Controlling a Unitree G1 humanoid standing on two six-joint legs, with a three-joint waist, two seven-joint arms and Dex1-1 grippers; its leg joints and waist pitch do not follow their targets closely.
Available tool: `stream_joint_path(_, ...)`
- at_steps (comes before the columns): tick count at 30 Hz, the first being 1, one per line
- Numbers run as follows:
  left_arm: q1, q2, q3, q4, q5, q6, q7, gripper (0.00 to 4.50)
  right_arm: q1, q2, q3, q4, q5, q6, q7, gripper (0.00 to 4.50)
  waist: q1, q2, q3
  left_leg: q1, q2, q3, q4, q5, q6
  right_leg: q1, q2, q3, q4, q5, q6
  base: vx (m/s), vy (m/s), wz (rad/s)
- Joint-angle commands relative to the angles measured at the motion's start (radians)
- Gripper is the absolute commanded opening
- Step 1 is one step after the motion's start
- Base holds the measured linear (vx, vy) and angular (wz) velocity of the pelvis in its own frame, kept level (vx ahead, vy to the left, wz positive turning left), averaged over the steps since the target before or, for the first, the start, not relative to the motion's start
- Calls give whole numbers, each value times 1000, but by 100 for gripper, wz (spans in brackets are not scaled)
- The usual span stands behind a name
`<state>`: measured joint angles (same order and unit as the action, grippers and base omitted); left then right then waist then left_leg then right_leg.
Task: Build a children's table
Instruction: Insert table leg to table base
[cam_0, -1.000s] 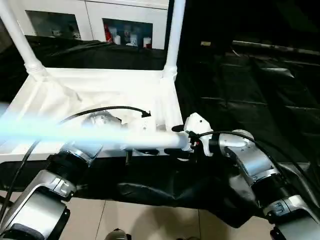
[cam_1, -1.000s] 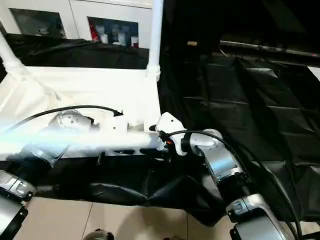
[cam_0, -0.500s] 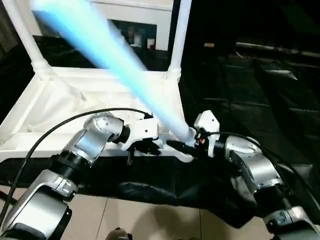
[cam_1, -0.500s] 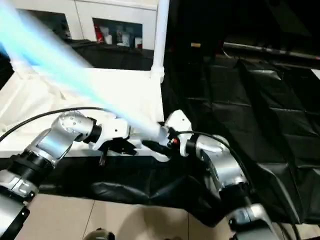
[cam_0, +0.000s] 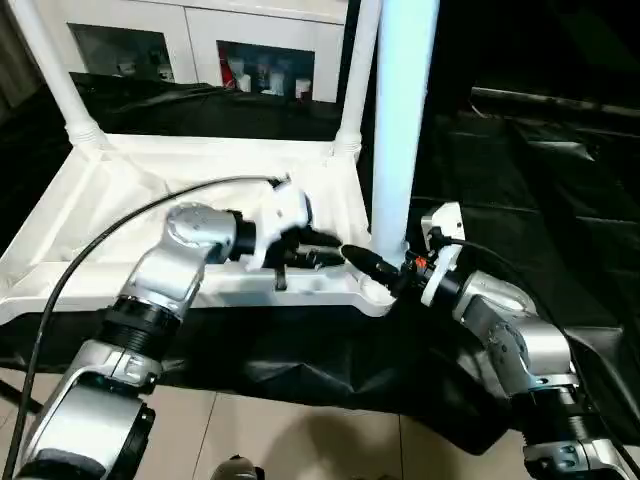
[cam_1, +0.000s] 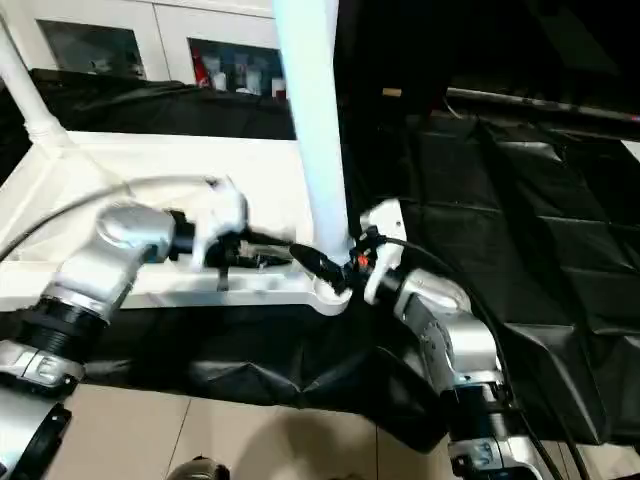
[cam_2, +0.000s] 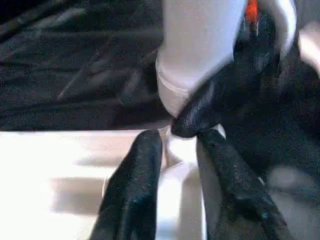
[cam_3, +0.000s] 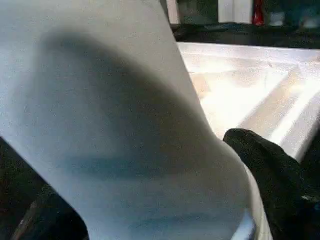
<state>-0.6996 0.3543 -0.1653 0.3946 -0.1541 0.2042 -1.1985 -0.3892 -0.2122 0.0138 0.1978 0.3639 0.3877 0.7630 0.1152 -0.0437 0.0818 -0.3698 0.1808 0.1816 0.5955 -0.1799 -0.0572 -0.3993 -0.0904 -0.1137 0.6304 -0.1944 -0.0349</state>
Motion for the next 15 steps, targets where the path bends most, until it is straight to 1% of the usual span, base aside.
stream_joint_path(1,2,3,47,-60,-71,65,0,174,-10,-15,-19,-33,22,52,-22,324,3,10,-88,8,59,-23,-69,-120,11,65,-85,71,-63,-68,-239,0,0,0)
stream_joint_path(2,6,3,68,-75,-95,80,10,192,-14,-19,-23,-40,31,79,-29,324,3,11,-88,9,59,-22,-68,-123,12,64,-85,72,-66,-78,-236,0,0,0)
stream_joint_path(3,8,3,82,-85,-111,89,17,192,-16,-22,-26,-45,37,97,-34,324,4,8,-87,9,57,-21,-67,-128,13,65,-86,72,-68,-94,-232,0,0,0)
stream_joint_path(4,11,-12,116,-116,-165,130,36,196,-19,-28,-26,-56,43,130,-40,324,3,5,-86,10,58,-20,-67,-128,11,65,-85,72,-68,-106,-227,0,0,0)
stream_joint_path(5,10,-26,132,-130,-194,148,49,205,-21,-29,-24,-59,44,137,-41,324,3,3,-85,10,59,-19,-67,-126,10,64,-85,72,-70,-115,-223,0,0,0)
stream_joint_path(6,10,-26,132,-130,-194,148,49,218,-21,-29,-24,-59,44,137,-41,324,4,4,-85,10,58,-20,-67,-125,11,64,-85,72,-70,-121,-220,0,0,0)
stream_joint_path(7,9,-37,143,-142,-217,167,57,229,-23,-29,-23,-62,44,142,-43,324,3,3,-84,9,57,-18,-66,-126,12,63,-84,72,-72,-133,-212,0,0,0)
stream_joint_path(8,10,-59,157,-167,-251,201,70,229,-26,-26,-21,-67,45,155,-51,324,4,1,-85,8,57,-18,-66,-123,10,63,-85,72,-73,-142,-206,0,0,0)
stream_joint_path(9,10,-70,163,-178,-265,216,78,244,-28,-25,-20,-70,44,160,-54,324,4,1,-85,9,58,-18,-66,-120,8,64,-85,72,-71,-139,-207,0,0,0)
stream_joint_path(10,11,-83,170,-191,-280,235,87,254,-30,-23,-20,-73,43,168,-57,324,5,2,-85,10,58,-18,-66,-119,9,62,-85,72,-74,-142,-207,0,0,0)
stream_joint_path(12,3,-129,189,-206,-317,260,128,270,-37,-18,-15,-77,44,178,-64,324,6,-1,-85,8,57,-18,-64,-114,11,63,-84,72,-75,-142,-202,0,0,0)
stream_joint_path(13,-1,-153,190,-217,-335,272,148,277,-41,-16,-11,-83,49,190,-71,324,6,0,-85,6,56,-19,-64,-111,11,65,-84,71,-73,-140,-200,0,0,0)
stream_joint_path(15,-2,-161,184,-225,-343,280,153,298,-42,-17,-7,-88,50,197,-74,324,6,-2,-86,6,55,-19,-64,-108,14,65,-82,71,-75,-143,-188,0,0,0)
